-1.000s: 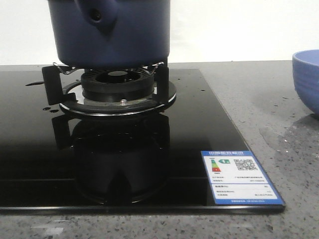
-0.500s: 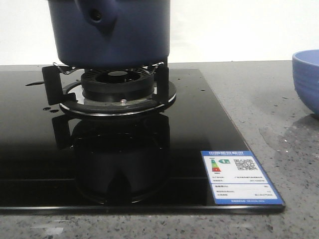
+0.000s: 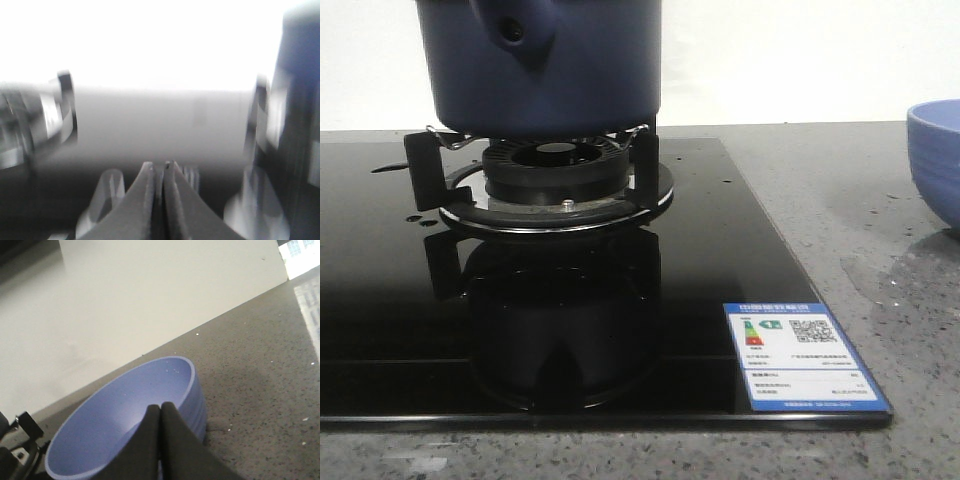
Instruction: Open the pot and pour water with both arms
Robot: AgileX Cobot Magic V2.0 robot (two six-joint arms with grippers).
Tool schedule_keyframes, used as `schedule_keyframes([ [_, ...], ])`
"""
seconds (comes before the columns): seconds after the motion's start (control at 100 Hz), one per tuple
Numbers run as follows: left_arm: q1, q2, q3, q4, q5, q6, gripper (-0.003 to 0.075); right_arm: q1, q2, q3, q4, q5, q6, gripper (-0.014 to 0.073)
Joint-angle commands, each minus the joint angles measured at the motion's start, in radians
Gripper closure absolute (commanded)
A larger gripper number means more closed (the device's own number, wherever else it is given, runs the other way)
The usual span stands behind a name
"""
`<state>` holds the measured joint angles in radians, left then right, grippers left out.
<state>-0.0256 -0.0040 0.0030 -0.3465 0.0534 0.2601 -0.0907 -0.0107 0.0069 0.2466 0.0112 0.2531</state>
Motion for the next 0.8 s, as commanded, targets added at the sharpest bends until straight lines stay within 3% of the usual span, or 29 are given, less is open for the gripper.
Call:
schedule_keyframes([
  [0.0,-0.001,-0.028,0.028,-0.218,-0.228,-0.006,0.0741,-0.006,-0.017,0.026,0.113,-0.094,-0.006,0.0658],
  [0.2,-0.001,-0.028,0.028,-0.867,-0.357,-0.009,0.0741,-0.006,-0.017,0.015,0.263,-0.073,-0.006,0.0658],
  [0.34,-0.001,-0.028,0.028,-1.156,-0.431,-0.009,0.0741,-0.006,-0.017,-0.039,0.269,0.032,-0.006,0.0658],
  [0.41,-0.001,-0.028,0.028,-1.224,-0.448,-0.009,0.0741,-0.006,-0.017,-0.070,0.269,0.087,-0.006,0.0658],
  [0.57,-0.001,-0.028,0.026,-1.222,-0.404,-0.009,0.0741,-0.006,-0.017,-0.131,0.269,0.185,-0.006,0.0658],
  [0.79,-0.001,-0.028,0.026,-1.222,-0.383,-0.009,0.0741,-0.006,-0.017,-0.150,0.269,0.188,-0.006,0.0658],
])
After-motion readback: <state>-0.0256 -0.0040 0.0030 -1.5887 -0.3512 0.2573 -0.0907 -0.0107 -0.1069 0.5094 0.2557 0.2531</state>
